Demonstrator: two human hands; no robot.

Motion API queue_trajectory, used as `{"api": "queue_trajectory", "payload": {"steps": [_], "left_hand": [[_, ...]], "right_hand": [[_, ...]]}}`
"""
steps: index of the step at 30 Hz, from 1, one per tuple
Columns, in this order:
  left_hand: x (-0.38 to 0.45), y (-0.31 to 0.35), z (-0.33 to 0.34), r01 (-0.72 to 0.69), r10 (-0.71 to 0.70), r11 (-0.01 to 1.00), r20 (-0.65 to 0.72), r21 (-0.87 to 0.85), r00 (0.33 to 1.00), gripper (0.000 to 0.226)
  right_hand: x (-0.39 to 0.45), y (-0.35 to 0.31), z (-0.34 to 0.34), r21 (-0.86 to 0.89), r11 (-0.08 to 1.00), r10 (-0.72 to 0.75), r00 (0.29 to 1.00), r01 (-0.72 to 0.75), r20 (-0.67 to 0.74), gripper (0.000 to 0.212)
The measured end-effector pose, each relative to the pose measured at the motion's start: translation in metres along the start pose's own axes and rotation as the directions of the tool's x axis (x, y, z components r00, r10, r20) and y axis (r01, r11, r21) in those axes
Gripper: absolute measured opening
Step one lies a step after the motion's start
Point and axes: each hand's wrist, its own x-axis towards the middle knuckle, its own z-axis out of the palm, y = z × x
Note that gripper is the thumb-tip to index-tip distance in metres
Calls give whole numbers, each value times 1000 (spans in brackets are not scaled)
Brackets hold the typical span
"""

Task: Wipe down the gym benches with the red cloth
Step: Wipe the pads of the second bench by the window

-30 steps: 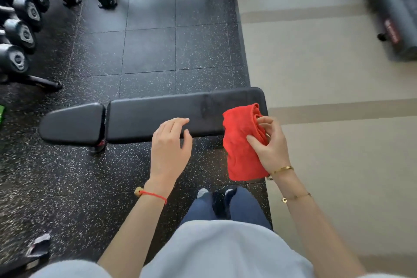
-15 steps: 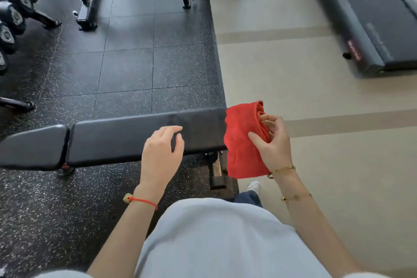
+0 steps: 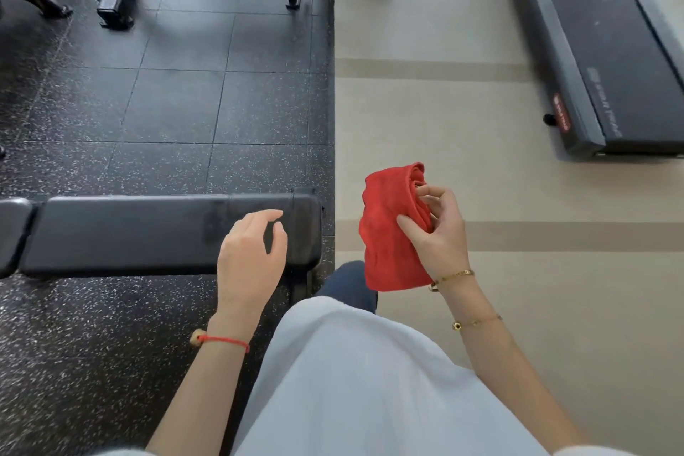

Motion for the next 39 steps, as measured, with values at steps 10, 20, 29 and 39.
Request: {"api": "queue_trajectory", "payload": {"steps": [10, 20, 29, 39], "left_hand": [[94, 56, 57, -4, 4, 1000, 22, -6, 1000, 24], [280, 101, 90, 4, -6, 1000, -76, -25, 997, 23], [403, 107, 93, 50, -47, 998, -96, 24, 994, 23], [565, 87, 95, 147, -139, 988, -163, 37, 977, 24]], "right_hand": [[120, 4, -19, 33, 999, 7, 999, -8, 35, 37], [320, -41, 1, 29, 998, -55, 994, 53, 95, 38], [441, -66, 46, 30, 999, -39, 990, 35, 138, 37], [604, -90, 140, 31, 999, -44, 957, 37, 288, 39]]}}
